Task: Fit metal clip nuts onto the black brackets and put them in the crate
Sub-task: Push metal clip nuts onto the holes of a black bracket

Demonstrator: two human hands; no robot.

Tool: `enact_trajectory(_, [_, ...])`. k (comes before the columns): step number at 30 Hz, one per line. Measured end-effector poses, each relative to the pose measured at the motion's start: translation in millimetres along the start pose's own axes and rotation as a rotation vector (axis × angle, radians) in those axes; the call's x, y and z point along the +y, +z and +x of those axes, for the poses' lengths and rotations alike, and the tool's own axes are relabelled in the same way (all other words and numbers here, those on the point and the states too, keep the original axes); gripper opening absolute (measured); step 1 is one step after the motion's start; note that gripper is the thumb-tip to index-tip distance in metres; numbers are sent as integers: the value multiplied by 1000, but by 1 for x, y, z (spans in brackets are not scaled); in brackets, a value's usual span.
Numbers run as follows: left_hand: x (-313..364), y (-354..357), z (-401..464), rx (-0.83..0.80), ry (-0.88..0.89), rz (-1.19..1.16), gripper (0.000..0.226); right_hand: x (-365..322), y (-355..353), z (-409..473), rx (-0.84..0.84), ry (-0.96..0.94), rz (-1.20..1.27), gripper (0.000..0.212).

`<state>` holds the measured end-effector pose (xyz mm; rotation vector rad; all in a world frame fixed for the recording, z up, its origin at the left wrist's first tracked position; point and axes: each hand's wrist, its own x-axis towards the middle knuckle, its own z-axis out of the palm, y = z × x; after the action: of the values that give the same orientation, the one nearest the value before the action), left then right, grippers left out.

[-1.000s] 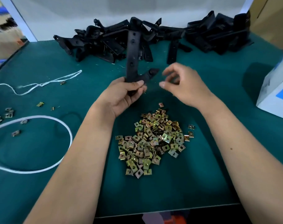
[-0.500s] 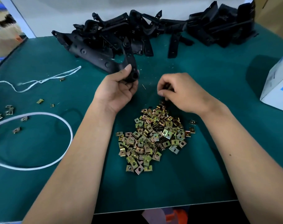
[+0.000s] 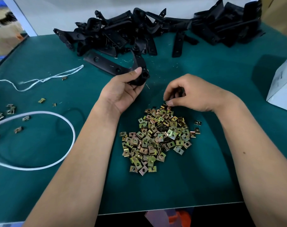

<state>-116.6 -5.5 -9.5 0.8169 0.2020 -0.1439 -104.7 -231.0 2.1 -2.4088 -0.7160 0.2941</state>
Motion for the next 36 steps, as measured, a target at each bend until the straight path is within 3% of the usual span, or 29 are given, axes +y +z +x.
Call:
enact_trajectory(4, [-1, 0, 0, 2, 6, 29, 12, -1, 3, 1, 82, -4, -26, 13])
enact_trajectory(11, [-3, 4, -2, -28, -7, 111, 12, -7, 12, 7, 447, 2, 592, 12])
enact_trajectory(23, [-10, 11, -5, -100, -16, 203, 34, -29, 28, 12, 533, 221, 1125, 17])
enact_trajectory(30, [-14, 11, -3, -93, -13, 175, 45, -37, 36, 14, 522, 235, 1190, 23])
enact_trajectory(36, [-16, 12, -2, -86, -3, 166, 36, -39, 39, 17, 547, 268, 1276, 22])
